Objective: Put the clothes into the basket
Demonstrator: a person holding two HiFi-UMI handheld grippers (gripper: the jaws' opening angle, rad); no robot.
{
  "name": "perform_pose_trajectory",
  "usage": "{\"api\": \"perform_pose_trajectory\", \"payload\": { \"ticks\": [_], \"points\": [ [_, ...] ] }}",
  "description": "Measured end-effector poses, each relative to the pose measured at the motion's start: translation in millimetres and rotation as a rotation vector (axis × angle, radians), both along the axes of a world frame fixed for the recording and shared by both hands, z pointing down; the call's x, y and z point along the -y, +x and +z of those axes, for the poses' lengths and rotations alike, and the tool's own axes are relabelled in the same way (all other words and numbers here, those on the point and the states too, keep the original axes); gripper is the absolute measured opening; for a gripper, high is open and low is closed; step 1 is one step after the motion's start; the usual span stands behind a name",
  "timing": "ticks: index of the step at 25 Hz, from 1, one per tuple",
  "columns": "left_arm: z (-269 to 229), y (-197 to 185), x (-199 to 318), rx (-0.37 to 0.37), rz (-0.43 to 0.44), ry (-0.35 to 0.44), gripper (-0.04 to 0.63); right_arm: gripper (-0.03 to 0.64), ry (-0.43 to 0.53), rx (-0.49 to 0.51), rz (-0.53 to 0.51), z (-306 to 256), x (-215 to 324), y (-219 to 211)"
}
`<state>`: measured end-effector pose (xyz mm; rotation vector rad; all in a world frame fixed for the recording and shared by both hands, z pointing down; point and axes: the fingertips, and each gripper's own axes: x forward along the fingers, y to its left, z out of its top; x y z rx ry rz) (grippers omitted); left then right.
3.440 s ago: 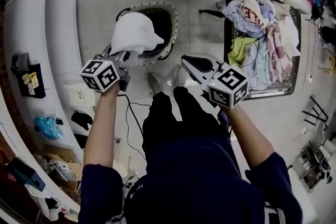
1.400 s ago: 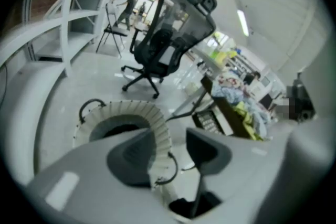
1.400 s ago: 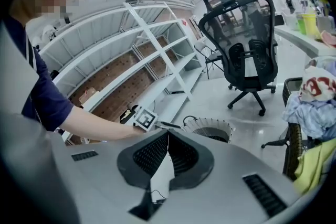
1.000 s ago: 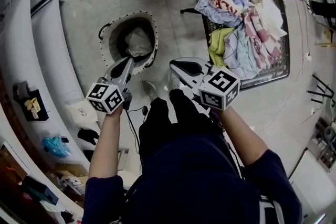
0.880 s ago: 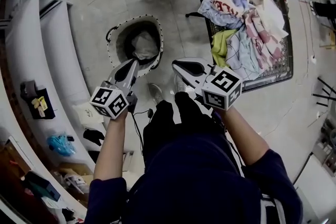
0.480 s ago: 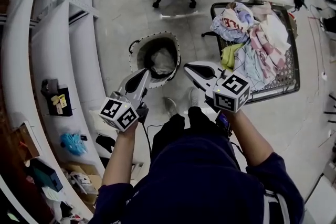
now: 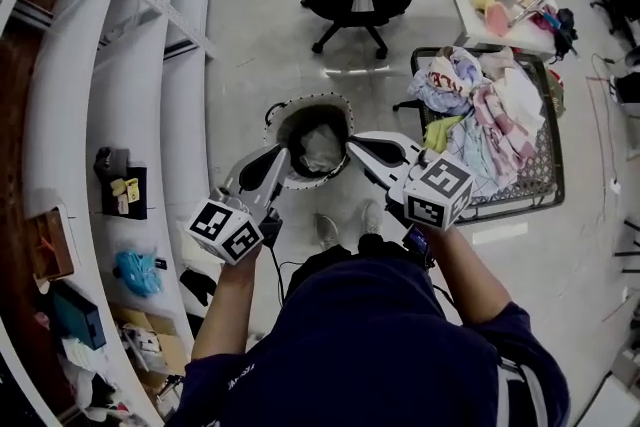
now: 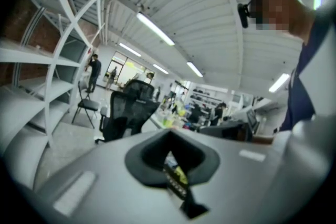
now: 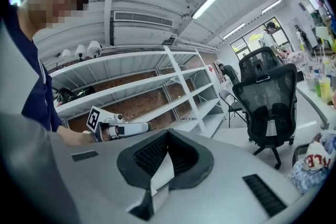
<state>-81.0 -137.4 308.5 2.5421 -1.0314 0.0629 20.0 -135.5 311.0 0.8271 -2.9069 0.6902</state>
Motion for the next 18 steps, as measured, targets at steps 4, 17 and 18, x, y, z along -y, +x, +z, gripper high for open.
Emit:
{"api": "perform_pose_trajectory", "payload": {
  "ticks": [4,17,18],
  "points": [
    [-21.6,-5.1,-9.5,0.0,-0.007,0.049,0.005,0.006,0.035,0.005,-0.033,-17.2,-7.6,-10.3],
    [-35.4,-22.6,-19.1,-0.016,-0.042,0.117,0.005,0.006,0.081,-0.038,-0.144,-37.7,-22.8,-56.3],
    [-33.9,-24.1,-19.6,-0.021,-0.043,0.116,0.005,0.006,0.081,-0.041,-0.147,-37.2,-23.6,-58.1]
  ]
}}
